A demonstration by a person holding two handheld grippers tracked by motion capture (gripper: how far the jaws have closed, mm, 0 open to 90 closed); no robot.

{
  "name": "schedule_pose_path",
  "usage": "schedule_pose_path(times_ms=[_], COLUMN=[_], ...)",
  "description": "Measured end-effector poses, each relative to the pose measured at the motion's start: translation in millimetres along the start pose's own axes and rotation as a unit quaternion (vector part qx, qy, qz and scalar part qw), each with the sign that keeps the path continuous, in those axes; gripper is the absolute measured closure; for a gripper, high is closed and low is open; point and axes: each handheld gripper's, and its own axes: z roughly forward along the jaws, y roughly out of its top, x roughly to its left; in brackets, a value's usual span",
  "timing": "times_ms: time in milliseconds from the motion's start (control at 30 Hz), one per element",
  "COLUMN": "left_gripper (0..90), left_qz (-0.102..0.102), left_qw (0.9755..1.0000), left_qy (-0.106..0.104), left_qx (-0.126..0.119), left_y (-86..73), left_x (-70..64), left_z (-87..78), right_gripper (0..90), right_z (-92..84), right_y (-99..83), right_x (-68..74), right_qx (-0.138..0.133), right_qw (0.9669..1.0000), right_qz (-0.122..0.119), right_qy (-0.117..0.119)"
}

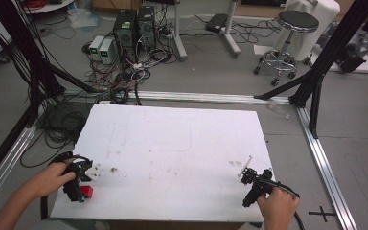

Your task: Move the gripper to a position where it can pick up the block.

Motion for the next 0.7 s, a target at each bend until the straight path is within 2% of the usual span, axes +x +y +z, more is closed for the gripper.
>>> schedule_pose_path(times_ms=[33,167,233,333,367,400,600,700], left_gripper=[23.3,23.3,23.3,23.3,23.4,23.4,23.4,23.5], left_qz=[0.002,0.008,0.015,0.015,0.024,0.024,0.030,0.035], left_qw=[1.0000,0.9999,0.9998,0.9998,0.9995,0.9995,0.9992,0.9988], left_qy=[-0.003,-0.013,-0.011,-0.009,-0.007,-0.007,-0.010,-0.019], left_qx=[0.007,0.008,0.012,0.014,0.017,0.017,0.024,0.028], left_y=[-0.9,-3.6,-4.2,-5.1,-5.3,-5.3,-7.7,-10.0], left_x=[-0.2,0.9,1.6,2.3,3.0,3.0,3.6,2.7], left_z=[1.1,5.3,7.5,9.5,11.0,11.0,17.3,21.8], right_gripper=[2.0,2.0,2.0,2.1,2.1,2.1,2.0,2.1], right_z=[0.2,-0.7,-0.7,-0.8,-1.5,-1.5,-0.9,-0.2], right_y=[0.3,0.1,-0.2,-0.6,-0.8,-0.8,-0.1,0.4], right_x=[0.3,0.7,0.7,0.8,0.2,0.2,0.7,1.4], right_qx=[0.001,0.000,-0.001,-0.002,-0.001,-0.001,0.000,0.002], right_qw=[1.0000,1.0000,1.0000,1.0000,1.0000,1.0000,1.0000,1.0000], right_qz=[-0.001,-0.001,-0.001,0.002,0.001,0.001,-0.002,-0.002], right_qy=[0.001,-0.001,0.000,0.000,0.001,0.001,0.001,0.001])
